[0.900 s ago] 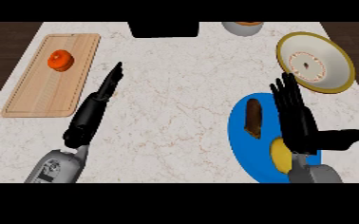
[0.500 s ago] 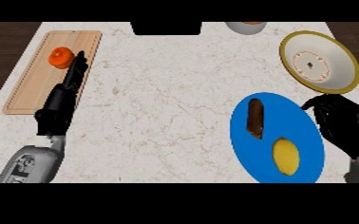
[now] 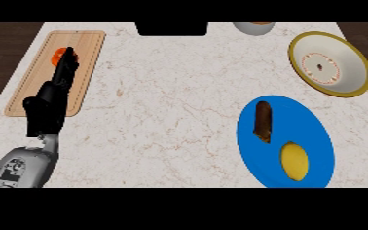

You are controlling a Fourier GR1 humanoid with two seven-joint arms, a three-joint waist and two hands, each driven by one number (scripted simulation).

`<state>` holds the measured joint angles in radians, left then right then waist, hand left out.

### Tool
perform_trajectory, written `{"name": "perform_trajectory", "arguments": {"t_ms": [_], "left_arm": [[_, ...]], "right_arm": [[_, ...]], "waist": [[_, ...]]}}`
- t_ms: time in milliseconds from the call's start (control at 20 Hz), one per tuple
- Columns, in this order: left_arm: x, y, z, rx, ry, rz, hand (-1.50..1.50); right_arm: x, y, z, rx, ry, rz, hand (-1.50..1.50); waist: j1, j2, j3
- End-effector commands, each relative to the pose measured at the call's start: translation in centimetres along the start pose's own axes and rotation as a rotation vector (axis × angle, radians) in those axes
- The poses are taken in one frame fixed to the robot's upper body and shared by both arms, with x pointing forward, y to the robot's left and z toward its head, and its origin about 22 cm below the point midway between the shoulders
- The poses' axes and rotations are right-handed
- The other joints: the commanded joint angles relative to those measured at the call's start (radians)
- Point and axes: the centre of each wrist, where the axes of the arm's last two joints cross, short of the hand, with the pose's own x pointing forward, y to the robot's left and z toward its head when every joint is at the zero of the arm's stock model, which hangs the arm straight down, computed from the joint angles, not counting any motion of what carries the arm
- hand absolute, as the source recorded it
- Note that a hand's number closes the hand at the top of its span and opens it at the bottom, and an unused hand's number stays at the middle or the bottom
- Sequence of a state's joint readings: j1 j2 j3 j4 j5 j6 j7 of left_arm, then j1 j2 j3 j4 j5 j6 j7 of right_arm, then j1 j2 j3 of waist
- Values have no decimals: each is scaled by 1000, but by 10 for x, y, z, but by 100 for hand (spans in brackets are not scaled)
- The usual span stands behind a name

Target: Pick the lemon from the plate and place it in the bowl

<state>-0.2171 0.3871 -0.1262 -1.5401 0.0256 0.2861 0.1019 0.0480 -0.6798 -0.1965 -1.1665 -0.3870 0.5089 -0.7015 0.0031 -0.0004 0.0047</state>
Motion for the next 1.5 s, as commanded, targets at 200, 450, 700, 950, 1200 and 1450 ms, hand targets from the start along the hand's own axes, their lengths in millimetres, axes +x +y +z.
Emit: {"name": "perform_trajectory", "arguments": {"t_ms": [200, 450, 700, 950, 1200, 1450], "left_arm": [[3, 8, -6, 25, 13, -19, 0], [5, -4, 10, 3, -3, -8, 0], [15, -21, -6, 8, 18, -17, 0], [10, 4, -7, 13, 5, -7, 0], [16, 5, -15, 20, 9, -6, 0], [8, 4, 7, 15, 7, -7, 0]], "right_arm": [[47, -25, -26, 339, 31, 280, -150], [61, -6, -51, 479, 125, 490, -150], [63, 40, -71, 628, 169, 543, -150], [75, 68, -72, 737, 209, 574, -150], [55, 97, -76, 806, 268, 652, -150], [44, 132, -89, 836, 389, 756, -150]], "waist": [[-3, 0, -4], [5, -1, -5], [-8, 0, -5], [-10, -1, -5], [-5, 1, -5], [8, 0, -5]]}}
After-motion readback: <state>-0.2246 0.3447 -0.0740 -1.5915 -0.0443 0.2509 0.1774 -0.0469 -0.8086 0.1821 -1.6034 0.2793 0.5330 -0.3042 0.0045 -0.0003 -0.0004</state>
